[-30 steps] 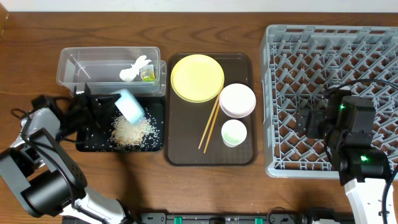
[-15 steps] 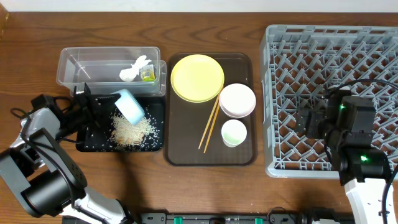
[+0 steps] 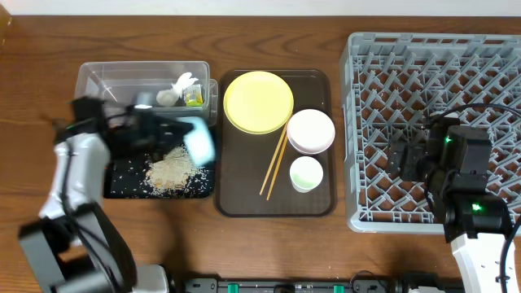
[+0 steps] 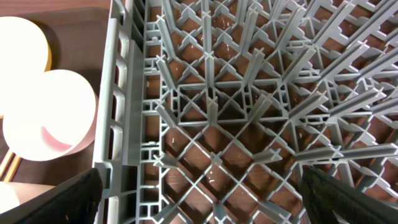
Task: Sort waste into correct bins and load items into the dishwasher rack
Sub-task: 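Return the empty blue bowl to the brown tray with the left gripper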
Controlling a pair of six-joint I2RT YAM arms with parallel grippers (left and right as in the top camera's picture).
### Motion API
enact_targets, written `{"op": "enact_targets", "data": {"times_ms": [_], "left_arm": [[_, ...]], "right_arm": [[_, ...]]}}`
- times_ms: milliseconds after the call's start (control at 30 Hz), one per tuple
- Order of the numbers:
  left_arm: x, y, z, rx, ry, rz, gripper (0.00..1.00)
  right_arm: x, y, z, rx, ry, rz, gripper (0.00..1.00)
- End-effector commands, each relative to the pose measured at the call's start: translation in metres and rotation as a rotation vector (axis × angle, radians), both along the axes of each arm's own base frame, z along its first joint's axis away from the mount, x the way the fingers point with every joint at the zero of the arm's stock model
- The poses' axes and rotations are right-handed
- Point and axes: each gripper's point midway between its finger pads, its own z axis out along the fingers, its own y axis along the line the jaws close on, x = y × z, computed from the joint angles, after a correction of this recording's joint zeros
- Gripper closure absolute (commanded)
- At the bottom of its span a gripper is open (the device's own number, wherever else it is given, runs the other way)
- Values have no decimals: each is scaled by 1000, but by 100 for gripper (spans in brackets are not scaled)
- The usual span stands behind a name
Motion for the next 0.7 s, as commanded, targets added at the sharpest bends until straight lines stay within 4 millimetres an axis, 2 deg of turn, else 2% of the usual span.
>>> {"op": "enact_targets", "data": {"times_ms": [0, 100, 333, 533, 667], "left_arm": [[-3, -29, -18, 313, -74, -112, 94], [-10, -65, -40, 507, -123, -237, 94], [-20, -114, -81, 860, -235, -394, 94], [-26, -134, -106, 990, -249, -439, 93], [-24, -142, -113, 987, -260, -450, 86]], "right_arm": [[3, 5, 8, 9, -18, 8, 1], [3, 5, 8, 9, -18, 8, 1], [3, 5, 8, 9, -18, 8, 1], [3, 5, 8, 9, -18, 8, 1], [3, 5, 8, 9, -17, 8, 1]]}}
